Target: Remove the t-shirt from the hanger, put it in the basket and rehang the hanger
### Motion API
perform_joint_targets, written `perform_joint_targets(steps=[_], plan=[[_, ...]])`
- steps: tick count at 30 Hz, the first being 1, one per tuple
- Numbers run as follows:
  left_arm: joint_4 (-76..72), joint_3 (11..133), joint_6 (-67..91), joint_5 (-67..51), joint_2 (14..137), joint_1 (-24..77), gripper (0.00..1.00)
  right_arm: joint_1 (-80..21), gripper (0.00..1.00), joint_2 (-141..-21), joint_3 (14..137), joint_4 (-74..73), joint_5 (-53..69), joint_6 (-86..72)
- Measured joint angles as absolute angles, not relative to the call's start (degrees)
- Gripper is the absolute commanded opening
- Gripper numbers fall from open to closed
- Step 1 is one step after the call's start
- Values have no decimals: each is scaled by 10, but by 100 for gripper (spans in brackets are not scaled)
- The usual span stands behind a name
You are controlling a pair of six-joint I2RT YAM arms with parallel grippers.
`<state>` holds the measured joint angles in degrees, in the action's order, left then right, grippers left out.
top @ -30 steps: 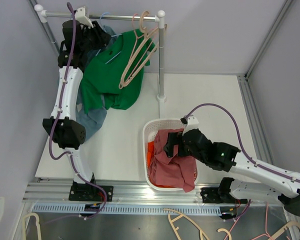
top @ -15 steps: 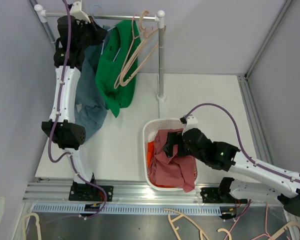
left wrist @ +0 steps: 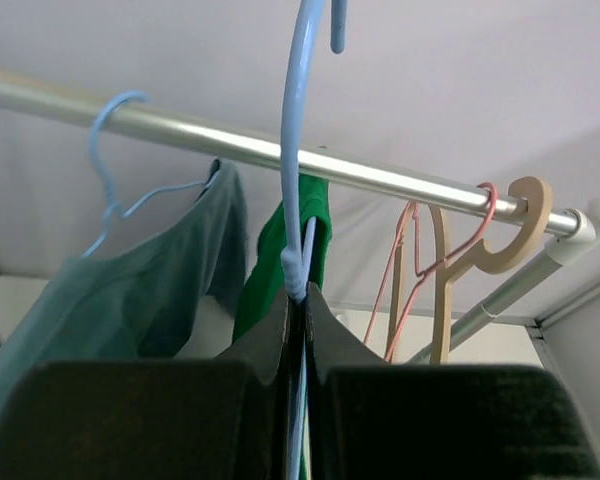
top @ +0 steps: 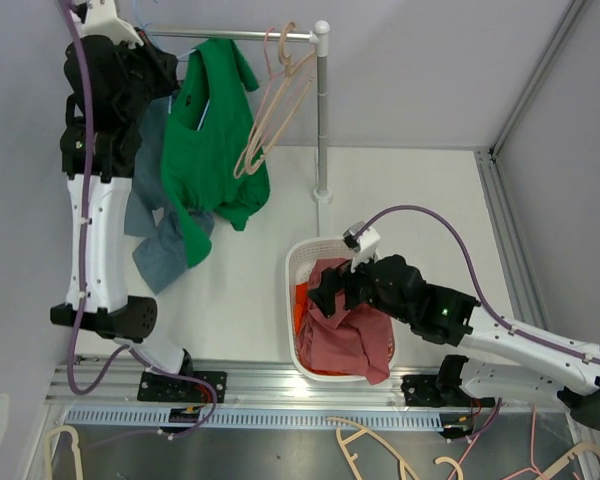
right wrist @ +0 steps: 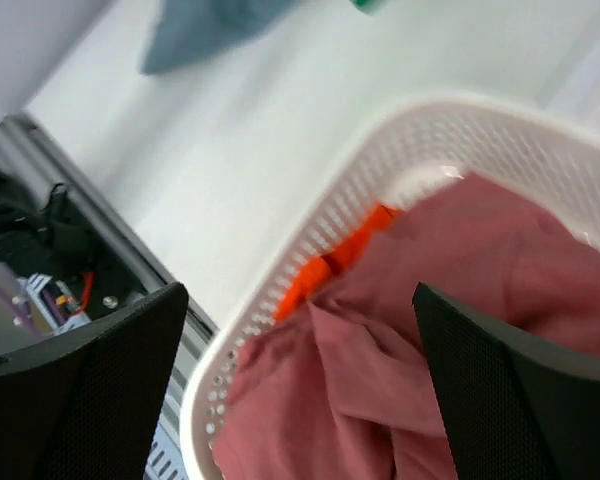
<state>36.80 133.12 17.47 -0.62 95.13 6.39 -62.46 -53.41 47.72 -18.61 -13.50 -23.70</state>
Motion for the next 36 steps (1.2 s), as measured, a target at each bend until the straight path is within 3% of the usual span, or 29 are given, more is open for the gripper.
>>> perform_joint_targets(steps=[6, 11, 15, 23, 24, 26, 27, 28, 29, 36], plan=[[445, 1293, 196, 106, 869, 109, 0, -693, 100, -608, 510, -21, -71, -123], [465, 1130, 228, 166, 760, 143, 0, -755, 99, -728, 591, 80, -43, -69], [492, 1034, 252, 189, 707, 147, 1, -793, 100, -804, 660, 136, -32, -42], [502, 981, 270, 198, 680, 153, 1, -797, 99, -937, 759, 199, -16, -29], [503, 979, 270, 198, 678, 153, 1, -796, 96, -952, 765, 200, -16, -28], [503, 979, 270, 198, 674, 153, 1, -794, 74, -972, 769, 200, -20, -24], [503, 979, 270, 198, 672, 153, 1, -794, 53, -980, 769, 198, -23, -22], [503, 979, 270, 198, 670, 153, 1, -793, 6, -985, 768, 197, -25, -20], [503, 979, 270, 197, 668, 153, 0, -793, 0, -987, 768, 196, -27, -17], [507, 987, 268, 197, 680, 153, 1, -804, 0, -969, 754, 191, -32, -23]])
